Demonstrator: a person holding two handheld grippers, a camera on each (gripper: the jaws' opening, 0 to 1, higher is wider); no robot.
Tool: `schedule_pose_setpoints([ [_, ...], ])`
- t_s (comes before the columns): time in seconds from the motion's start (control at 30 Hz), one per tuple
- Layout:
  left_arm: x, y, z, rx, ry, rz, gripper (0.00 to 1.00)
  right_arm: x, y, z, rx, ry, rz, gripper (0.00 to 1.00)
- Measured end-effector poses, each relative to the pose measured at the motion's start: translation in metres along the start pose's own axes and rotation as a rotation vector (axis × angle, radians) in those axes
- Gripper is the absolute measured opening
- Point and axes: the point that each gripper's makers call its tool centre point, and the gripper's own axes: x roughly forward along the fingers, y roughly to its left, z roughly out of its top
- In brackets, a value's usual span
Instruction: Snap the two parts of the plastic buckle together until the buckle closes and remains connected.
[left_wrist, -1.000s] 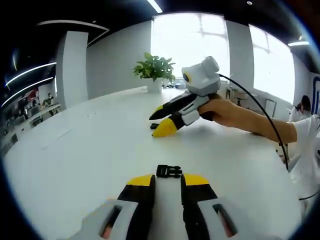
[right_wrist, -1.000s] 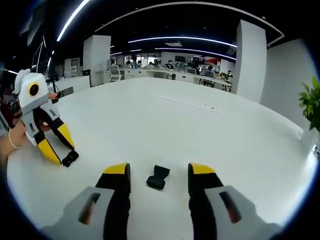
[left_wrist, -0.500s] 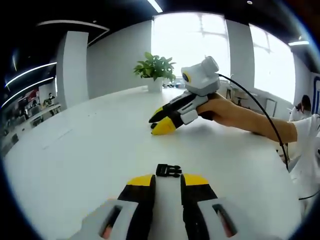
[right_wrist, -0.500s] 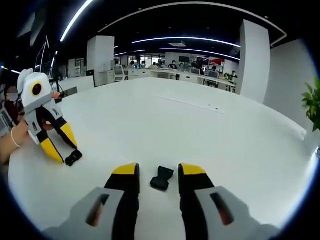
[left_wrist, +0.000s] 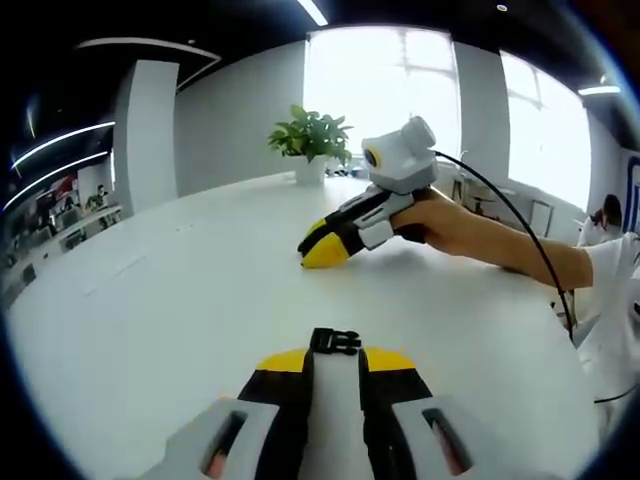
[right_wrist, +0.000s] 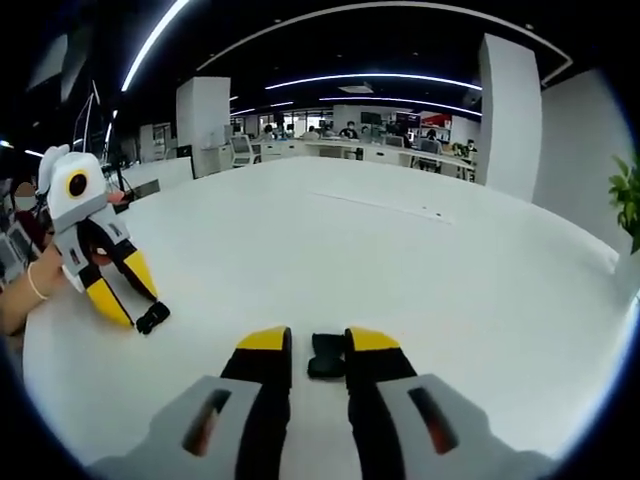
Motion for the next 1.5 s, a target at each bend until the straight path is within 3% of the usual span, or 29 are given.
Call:
schedule_pose_setpoints([
  [0.2,0.000,0.001,0.000,-0.001,-0.001,0.000,0.17,0.000,0.002,0.000,0.003,-0.006,0.018,0.14],
  [0.87,-0.006,0.005,0.002,-0.018,-0.012,0.017,0.15,0.004,-0.003,0.015,0.012,-0.041,0.062,0.12],
  [1.17,-0.009,0.005,0.002,-0.030,-0.022,0.027,0.15,-0.002,0.006,0.025,0.001,-0.089,0.093,0.12],
  [1.5,-0.009,0.003,0.001,-0.034,-0.021,0.021,0.15,0.004,0.030,0.022,-0.042,-0.060,0.195,0.12],
])
